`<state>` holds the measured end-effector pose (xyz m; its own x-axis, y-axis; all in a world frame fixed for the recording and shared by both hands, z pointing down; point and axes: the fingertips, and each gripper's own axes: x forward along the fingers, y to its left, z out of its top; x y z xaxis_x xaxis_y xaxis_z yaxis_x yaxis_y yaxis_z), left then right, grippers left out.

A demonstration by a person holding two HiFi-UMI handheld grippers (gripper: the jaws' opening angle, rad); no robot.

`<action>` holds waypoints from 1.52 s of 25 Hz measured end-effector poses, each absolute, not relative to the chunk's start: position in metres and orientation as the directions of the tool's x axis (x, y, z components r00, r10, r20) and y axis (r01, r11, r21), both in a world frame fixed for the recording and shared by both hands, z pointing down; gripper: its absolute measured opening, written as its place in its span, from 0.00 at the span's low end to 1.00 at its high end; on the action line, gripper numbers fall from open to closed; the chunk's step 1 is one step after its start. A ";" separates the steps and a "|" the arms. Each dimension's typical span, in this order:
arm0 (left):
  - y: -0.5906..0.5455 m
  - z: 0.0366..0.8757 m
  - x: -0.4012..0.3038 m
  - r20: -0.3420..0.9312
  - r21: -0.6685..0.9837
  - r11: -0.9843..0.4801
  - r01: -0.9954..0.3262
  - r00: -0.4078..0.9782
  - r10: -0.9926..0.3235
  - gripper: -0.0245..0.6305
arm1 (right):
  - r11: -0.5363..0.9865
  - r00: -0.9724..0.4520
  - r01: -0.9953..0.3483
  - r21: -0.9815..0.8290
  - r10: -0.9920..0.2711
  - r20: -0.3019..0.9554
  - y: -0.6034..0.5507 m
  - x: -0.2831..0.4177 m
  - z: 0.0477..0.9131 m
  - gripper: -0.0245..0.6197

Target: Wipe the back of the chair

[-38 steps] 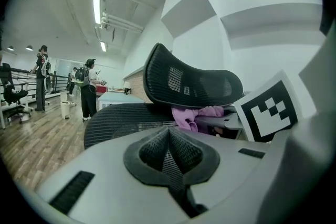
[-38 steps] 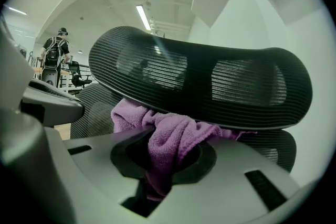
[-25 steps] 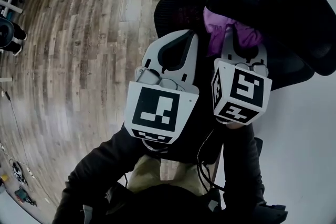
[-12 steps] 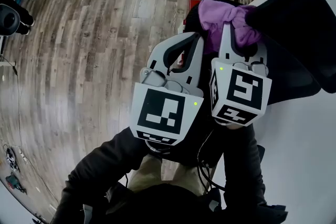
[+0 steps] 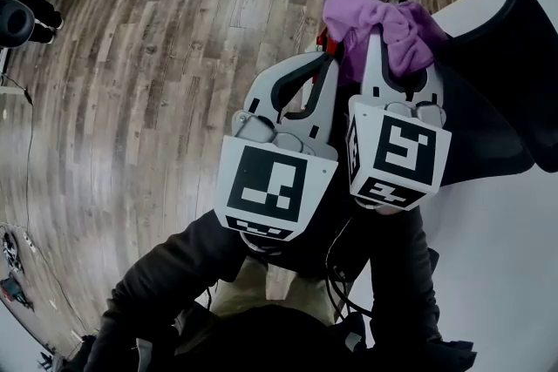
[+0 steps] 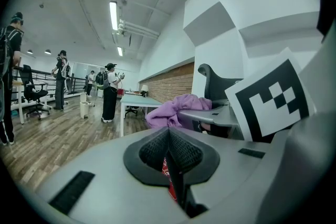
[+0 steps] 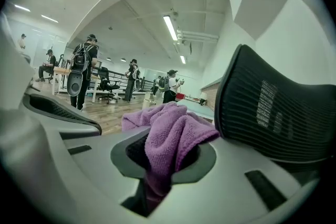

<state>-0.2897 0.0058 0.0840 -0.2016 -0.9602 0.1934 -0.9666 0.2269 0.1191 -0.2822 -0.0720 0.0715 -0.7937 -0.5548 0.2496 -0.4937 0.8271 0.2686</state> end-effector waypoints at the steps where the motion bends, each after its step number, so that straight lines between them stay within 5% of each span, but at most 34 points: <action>1: 0.007 0.084 -0.291 0.192 0.122 0.230 -0.965 -0.204 -0.960 0.04 | 0.827 -0.795 -0.493 0.270 -0.554 0.247 -0.071 -0.283 0.072 0.14; 38: -0.025 0.122 -0.251 0.274 0.138 0.162 -0.977 -0.120 -0.954 0.04 | 0.894 -0.852 -0.438 0.095 -0.446 0.275 -0.068 -0.258 0.115 0.14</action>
<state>-0.2515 -0.0249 0.1224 -0.1196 -0.9543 0.2738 -0.9771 0.1620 0.1379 -0.2576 -0.0675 0.1149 -0.8516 -0.4461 0.2753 -0.4378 0.8941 0.0947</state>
